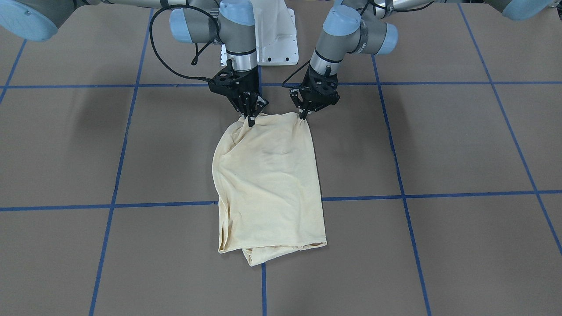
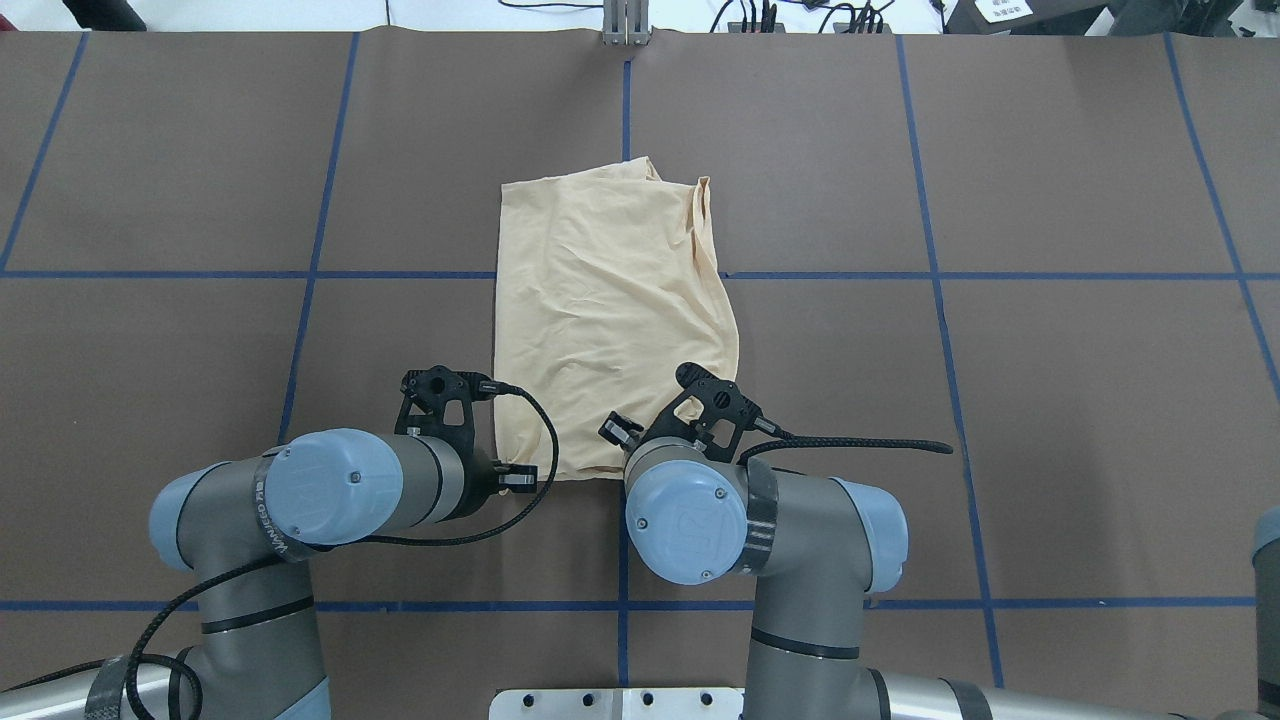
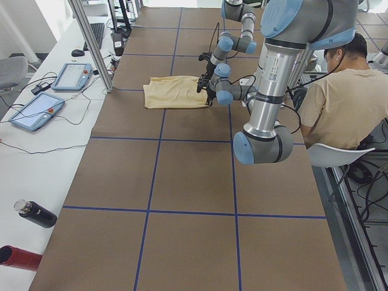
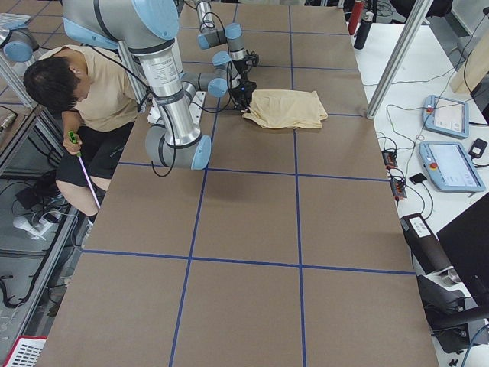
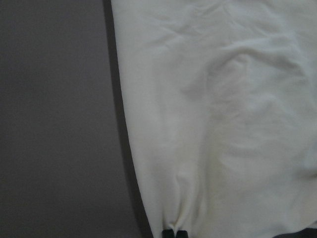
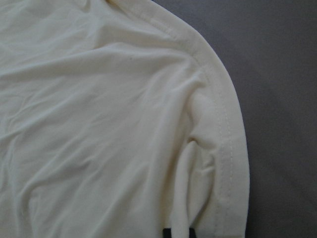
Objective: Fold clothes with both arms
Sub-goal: 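Lift the near edge with both grippers and fold it away from the robot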
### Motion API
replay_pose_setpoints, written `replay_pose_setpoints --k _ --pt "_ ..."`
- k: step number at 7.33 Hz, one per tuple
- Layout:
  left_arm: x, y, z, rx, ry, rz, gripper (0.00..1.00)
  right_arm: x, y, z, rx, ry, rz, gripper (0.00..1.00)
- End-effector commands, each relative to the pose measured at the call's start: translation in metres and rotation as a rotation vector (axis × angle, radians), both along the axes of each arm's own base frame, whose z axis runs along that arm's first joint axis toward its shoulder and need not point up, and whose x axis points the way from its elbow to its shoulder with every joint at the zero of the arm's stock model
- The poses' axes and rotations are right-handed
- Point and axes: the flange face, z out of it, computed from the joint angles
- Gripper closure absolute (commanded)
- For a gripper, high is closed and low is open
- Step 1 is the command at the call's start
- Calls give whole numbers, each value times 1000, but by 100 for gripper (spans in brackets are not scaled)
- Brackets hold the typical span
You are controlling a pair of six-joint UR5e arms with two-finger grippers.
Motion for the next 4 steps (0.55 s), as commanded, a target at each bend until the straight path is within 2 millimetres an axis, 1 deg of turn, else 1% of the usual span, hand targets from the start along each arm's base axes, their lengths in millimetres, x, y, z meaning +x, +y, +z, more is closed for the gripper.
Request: replay_pose_setpoints --k 1,2,3,4 --pt "-35 10 -36 22 71 -1 100 49 10 -2 11 -49 -1 100" --pt "-59 26 -63 8 86 35 100 71 38 -17 13 -58 -36 100" --pt "-91 40 -93 -4 99 61 100 97 71 -46 10 -67 -82 100" --pt "-113 61 -114 -30 105 78 100 125 103 -67 6 -66 -130 100"
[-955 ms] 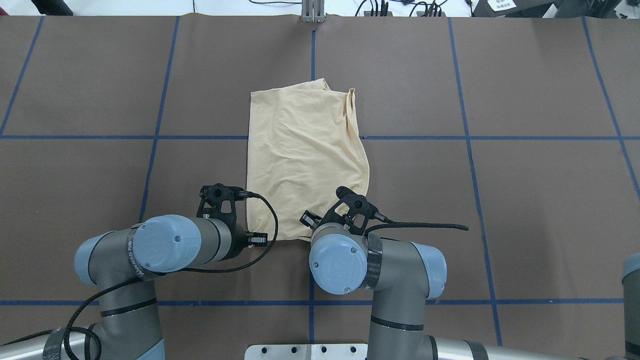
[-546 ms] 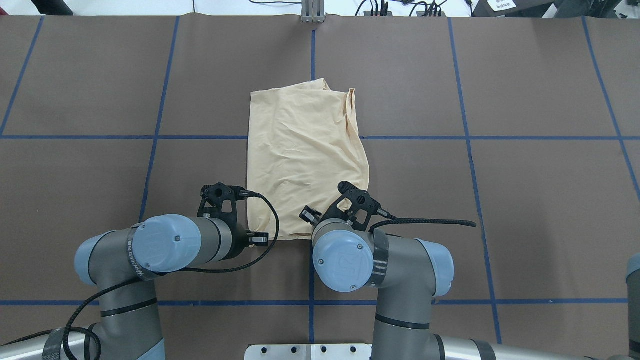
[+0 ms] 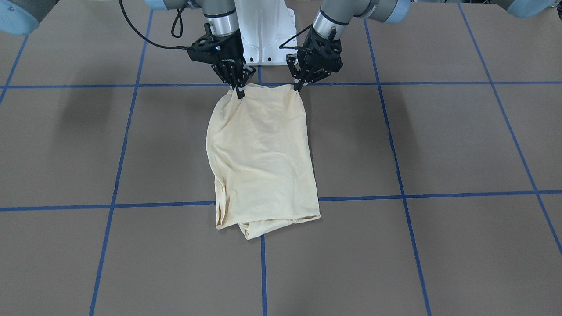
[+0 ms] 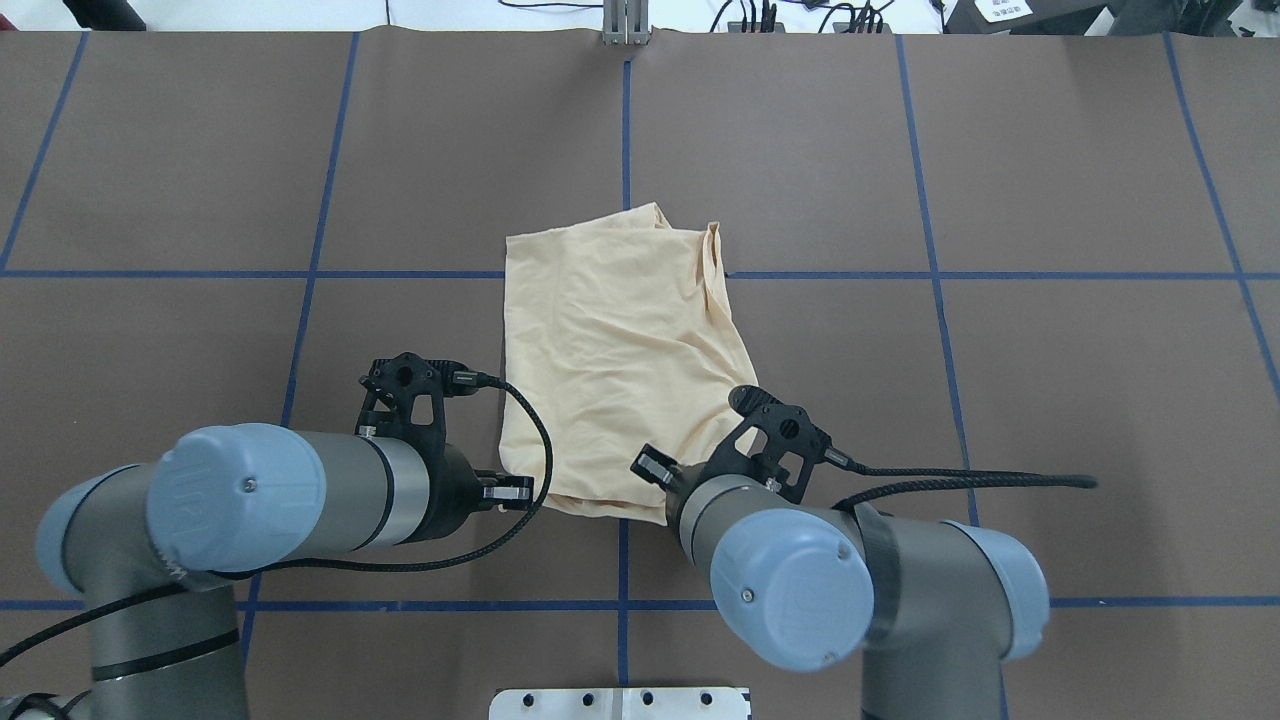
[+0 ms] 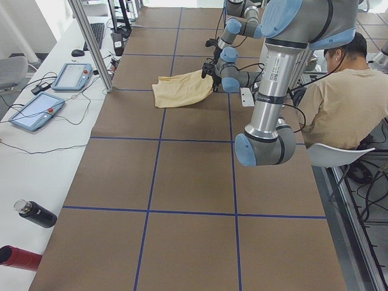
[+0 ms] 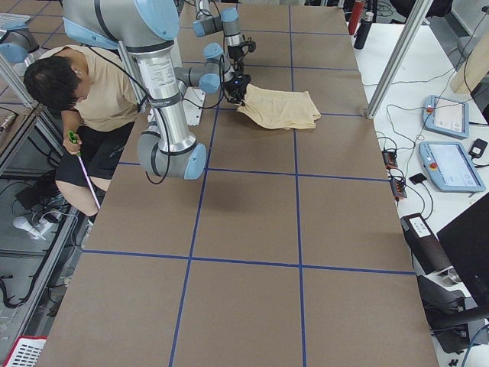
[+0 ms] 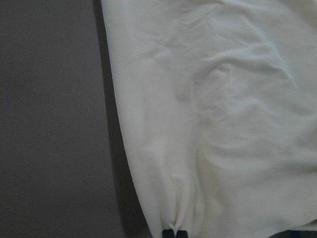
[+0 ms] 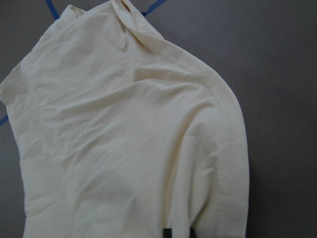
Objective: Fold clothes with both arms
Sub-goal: 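Lift the near edge with both grippers and fold it away from the robot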
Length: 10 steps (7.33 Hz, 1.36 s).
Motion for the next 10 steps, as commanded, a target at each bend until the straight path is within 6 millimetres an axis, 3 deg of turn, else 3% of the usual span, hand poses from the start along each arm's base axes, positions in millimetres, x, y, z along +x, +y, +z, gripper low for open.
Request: replay_pose_setpoints --k 1,2,3,4,6,8,10 --pt "-51 40 -44 -44 18 42 100 51 59 -37 16 -14 -76 100" --pt "-55 45 -48 -55 -10 55 100 50 59 -39 24 -14 -72 100" --pt "-31 42 -40 -70 -55 80 100 39 51 -31 34 24 -63 100" --pt "-4 21 -29 -63 -106 58 100 22 19 -20 60 84 -35 100" --pt "27 -38 -19 -47 -180 -3 100 -6 -50 -4 112 103 35 100" --pt "23 -82 -22 5 -206 -37 100 -26 -98 -2 147 119 71 100" --pt "25 -130 -19 44 -247 -68 100 -27 -115 2 164 153 69 100"
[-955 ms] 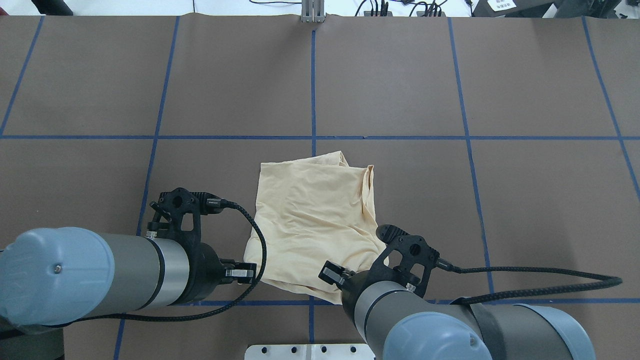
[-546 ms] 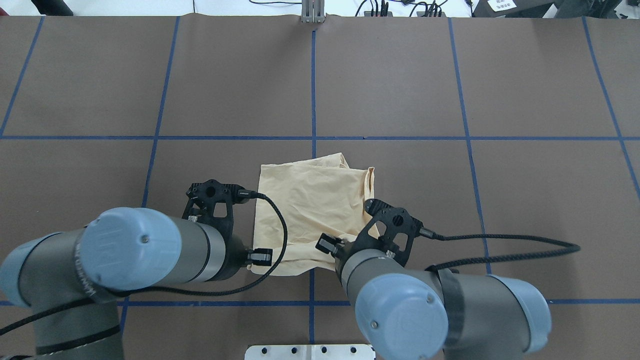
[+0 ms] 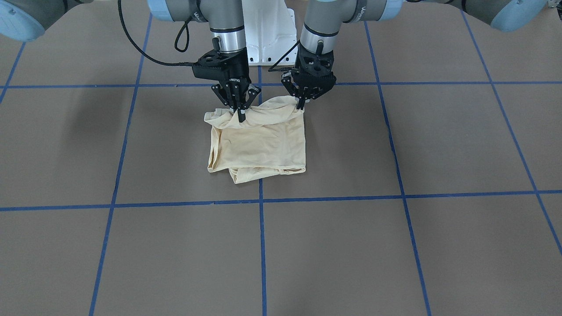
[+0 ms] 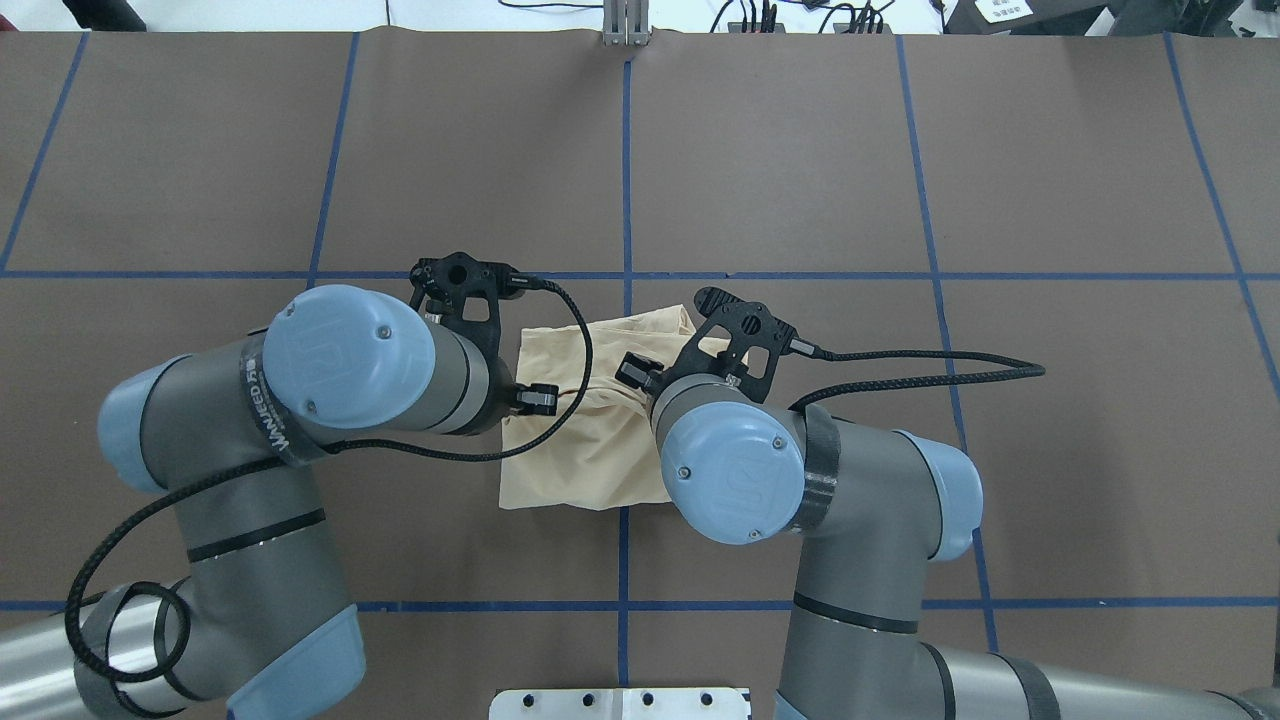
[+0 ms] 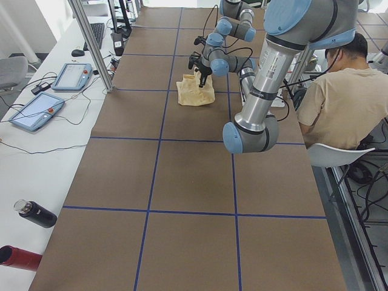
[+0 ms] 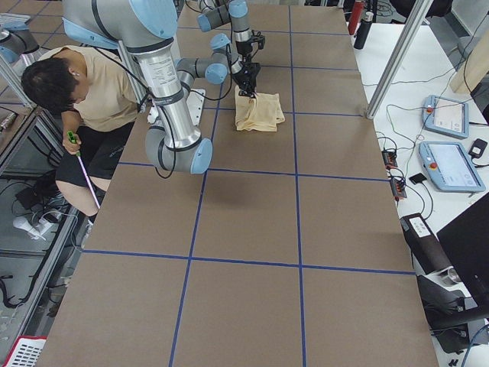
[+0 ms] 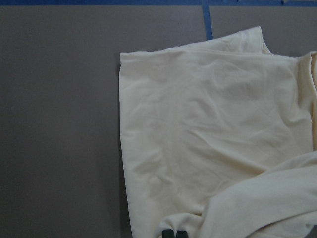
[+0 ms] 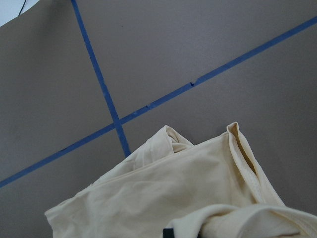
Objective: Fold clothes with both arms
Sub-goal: 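Lift the near edge with both grippers and fold it away from the robot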
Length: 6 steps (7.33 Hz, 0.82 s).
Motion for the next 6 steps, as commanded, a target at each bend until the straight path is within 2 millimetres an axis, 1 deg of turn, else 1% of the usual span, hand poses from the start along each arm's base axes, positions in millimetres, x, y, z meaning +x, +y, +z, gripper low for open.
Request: replay_pose_setpoints --k 1,2,3,4,5,6 --pt "10 -53 11 47 -30 -24 100 -3 -20 3 23 40 -8 100" --pt "19 -75 24 60 -24 -40 100 -5 -25 2 25 48 -18 100" --pt "29 -94 35 60 -23 -55 100 -11 -32 0 28 62 -29 100" --pt "35 -102 43 77 -31 -46 100 -19 -38 1 23 76 -27 100" --pt "39 -106 50 79 -32 -46 100 -23 -47 0 14 80 -23 100" --pt "42 -109 54 81 -29 -48 100 -25 -60 -2 -2 84 -23 100"
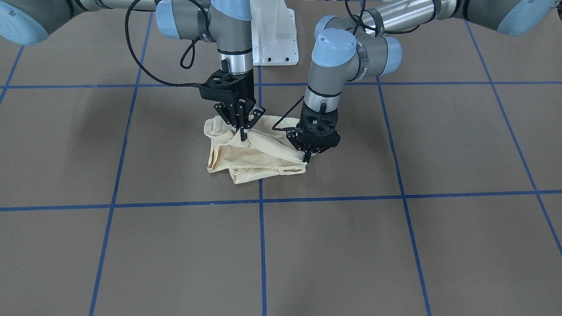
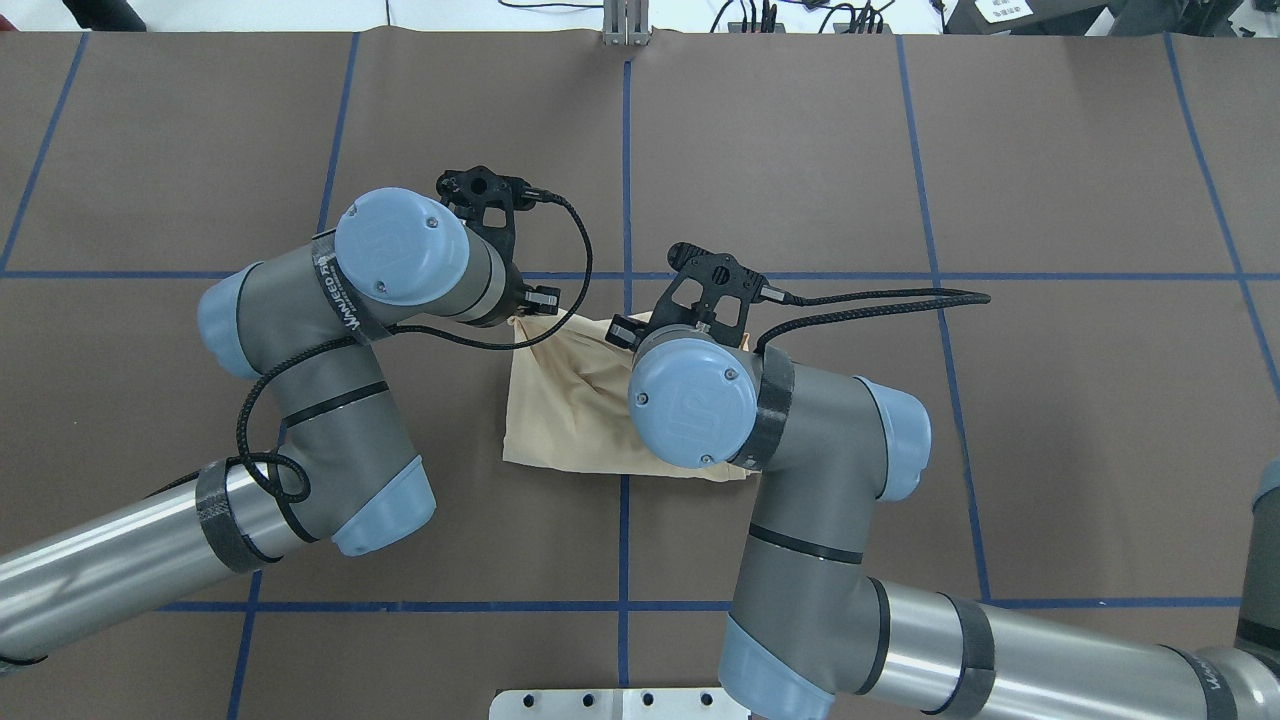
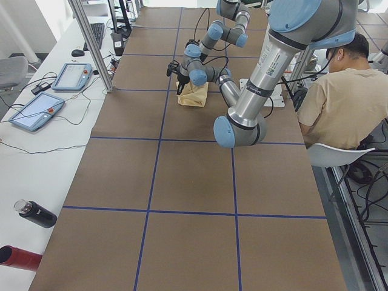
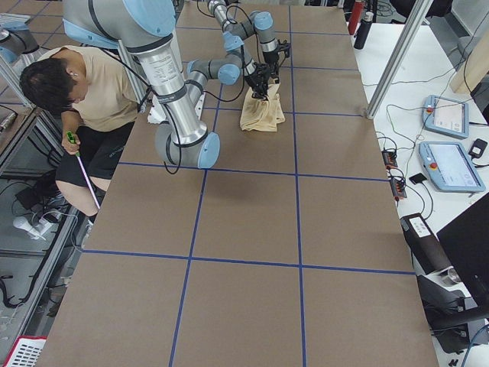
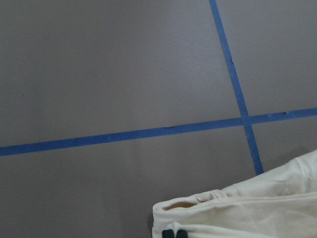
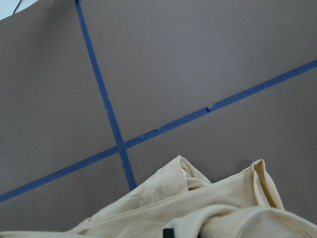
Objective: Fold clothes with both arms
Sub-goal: 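Lift the near edge with both grippers and fold it away from the robot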
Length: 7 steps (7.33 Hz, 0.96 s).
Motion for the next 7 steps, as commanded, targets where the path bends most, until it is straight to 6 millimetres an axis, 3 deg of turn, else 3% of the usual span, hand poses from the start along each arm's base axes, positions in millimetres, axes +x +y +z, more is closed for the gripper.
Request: replay_pose_setpoints --k 1,2,4,5,7 --pt "5 -5 7 5 2 1 100 -8 -26 -2 -12 -3 5 100" --pt "5 -5 8 4 1 1 100 -16 -43 10 1 -15 14 94" --pt "4 -5 9 11 10 1 100 -10 -70 20 16 7 -27 34" --pt "2 -5 10 27 21 7 1 -6 -75 19 31 20 -56 1" --pt "-7 -11 4 96 11 45 0 14 -94 17 -2 -2 -103 0"
